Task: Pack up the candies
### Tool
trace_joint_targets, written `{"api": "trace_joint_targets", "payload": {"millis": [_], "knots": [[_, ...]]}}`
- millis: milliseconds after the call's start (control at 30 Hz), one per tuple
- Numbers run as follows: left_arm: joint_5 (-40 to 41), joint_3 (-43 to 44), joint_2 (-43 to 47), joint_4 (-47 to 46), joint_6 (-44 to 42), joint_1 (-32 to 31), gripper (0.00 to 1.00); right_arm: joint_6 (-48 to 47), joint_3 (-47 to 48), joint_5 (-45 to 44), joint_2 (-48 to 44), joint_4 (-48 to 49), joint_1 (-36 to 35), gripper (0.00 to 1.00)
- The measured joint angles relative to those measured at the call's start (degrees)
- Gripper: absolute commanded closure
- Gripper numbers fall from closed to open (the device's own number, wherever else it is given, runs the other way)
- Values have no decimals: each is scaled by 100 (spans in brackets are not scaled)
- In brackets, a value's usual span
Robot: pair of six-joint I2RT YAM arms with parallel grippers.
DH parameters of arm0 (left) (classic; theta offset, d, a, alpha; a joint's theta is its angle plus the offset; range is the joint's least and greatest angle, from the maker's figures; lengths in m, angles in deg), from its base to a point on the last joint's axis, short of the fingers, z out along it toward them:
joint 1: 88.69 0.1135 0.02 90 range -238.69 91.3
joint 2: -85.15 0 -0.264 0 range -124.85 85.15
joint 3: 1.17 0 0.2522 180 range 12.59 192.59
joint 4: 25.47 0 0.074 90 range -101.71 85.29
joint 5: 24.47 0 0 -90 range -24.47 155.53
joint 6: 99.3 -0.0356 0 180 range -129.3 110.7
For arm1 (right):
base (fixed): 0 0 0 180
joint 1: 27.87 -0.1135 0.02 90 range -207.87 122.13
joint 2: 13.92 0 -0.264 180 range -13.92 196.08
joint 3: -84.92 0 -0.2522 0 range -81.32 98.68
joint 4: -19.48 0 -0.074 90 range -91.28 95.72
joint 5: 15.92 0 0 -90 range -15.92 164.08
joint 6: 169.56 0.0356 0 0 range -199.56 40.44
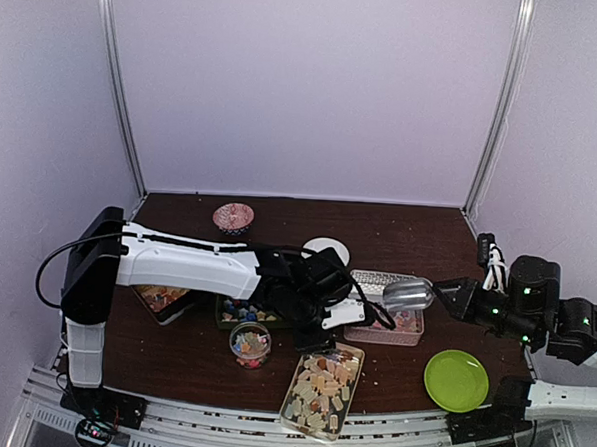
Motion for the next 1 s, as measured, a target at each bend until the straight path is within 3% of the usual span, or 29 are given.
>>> {"api": "trace_joint_targets", "payload": {"millis": [167,333,700,1000], "knots": [[4,31,-57,-107,-396,-7,57,-15,0,-22,-92,-61,17,100],[7,219,-444,-116,-597,-7,64,-17,0,-70,-151,-90,33,100],[26,339,-629,-39,-741,-4,100,-20,0,-109,-203,-103,57,100],[114,334,-560,-59,-638,-11,100,-20,-7,-109,-203,-96,63,100]]}}
